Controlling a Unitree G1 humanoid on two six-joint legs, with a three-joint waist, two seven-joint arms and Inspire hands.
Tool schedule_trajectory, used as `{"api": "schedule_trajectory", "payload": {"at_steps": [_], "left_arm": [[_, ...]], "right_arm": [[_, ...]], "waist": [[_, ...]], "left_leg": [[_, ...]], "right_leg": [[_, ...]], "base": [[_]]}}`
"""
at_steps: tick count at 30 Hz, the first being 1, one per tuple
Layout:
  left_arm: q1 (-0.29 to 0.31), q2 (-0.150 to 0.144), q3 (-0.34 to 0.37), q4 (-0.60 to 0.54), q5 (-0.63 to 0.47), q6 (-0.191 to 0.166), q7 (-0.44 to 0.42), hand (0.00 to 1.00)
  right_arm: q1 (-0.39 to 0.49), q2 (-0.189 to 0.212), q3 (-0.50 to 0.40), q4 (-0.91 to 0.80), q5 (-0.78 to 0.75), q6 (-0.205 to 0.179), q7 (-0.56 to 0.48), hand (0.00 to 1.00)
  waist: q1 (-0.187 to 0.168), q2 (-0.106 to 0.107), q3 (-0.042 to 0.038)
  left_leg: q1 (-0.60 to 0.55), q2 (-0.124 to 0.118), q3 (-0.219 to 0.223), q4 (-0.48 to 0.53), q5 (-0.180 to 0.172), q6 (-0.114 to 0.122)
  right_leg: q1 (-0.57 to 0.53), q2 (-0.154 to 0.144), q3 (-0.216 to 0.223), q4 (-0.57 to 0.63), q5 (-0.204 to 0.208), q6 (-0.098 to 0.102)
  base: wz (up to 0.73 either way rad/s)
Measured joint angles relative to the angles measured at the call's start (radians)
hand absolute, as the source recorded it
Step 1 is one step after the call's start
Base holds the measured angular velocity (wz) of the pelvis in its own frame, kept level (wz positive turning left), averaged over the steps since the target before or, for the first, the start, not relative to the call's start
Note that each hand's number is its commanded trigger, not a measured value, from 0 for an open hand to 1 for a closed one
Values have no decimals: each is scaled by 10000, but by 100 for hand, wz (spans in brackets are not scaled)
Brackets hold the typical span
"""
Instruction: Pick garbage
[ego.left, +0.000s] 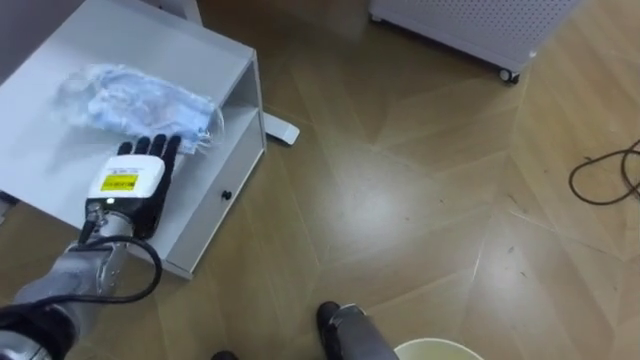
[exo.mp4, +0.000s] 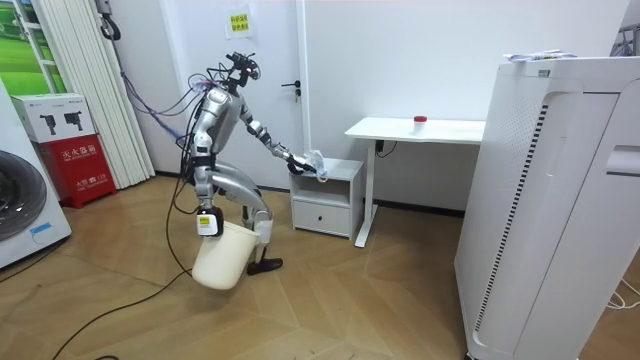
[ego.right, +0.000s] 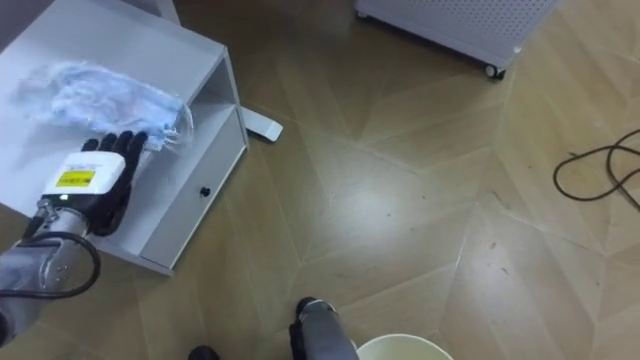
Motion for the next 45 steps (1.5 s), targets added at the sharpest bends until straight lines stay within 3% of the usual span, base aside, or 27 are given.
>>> {"api": "schedule_trajectory", "payload": {"at_steps": [5,9,23,35,41,45], "left_arm": [[-662,8,117,23,-381,239,-117,100],[-836,73,189,42,-643,475,-400,100],[-693,123,181,223,-1363,680,-1200,100],[-6,81,185,211,-1354,664,-1424,100],[255,-89,223,112,-1614,255,-1238,100],[410,-574,523,-327,-2712,-358,-1019,100]], "right_arm": [[39,-72,-3,-231,-151,-1,-1,100],[224,-89,22,-450,-367,29,3,100],[323,-88,206,-1175,-451,210,204,100],[347,-160,604,-1078,-496,201,-22,100],[383,-203,702,-1087,-530,-12,-319,100],[424,-223,701,-1092,-1160,-193,-669,100]], "waist": [[-27,3,-3],[-27,30,-19],[73,73,-37],[68,109,-46],[215,170,-56],[592,249,-36]], "left_leg": [[20,-4,70,3,10,-18],[101,-10,98,1,9,-17],[223,-20,111,20,13,-24],[887,-32,154,24,13,-23],[1245,-16,245,-27,13,-21],[1585,-32,293,-285,20,-17]], "right_leg": [[-10,-52,22,-5,0,1],[16,30,78,14,0,1],[35,-92,37,211,-1,-3],[639,-70,65,311,6,-18],[938,-121,36,296,44,-93],[1301,-156,-72,-58,50,-135]], "base": [[-3],[-8],[2],[0],[-2],[-8]]}}
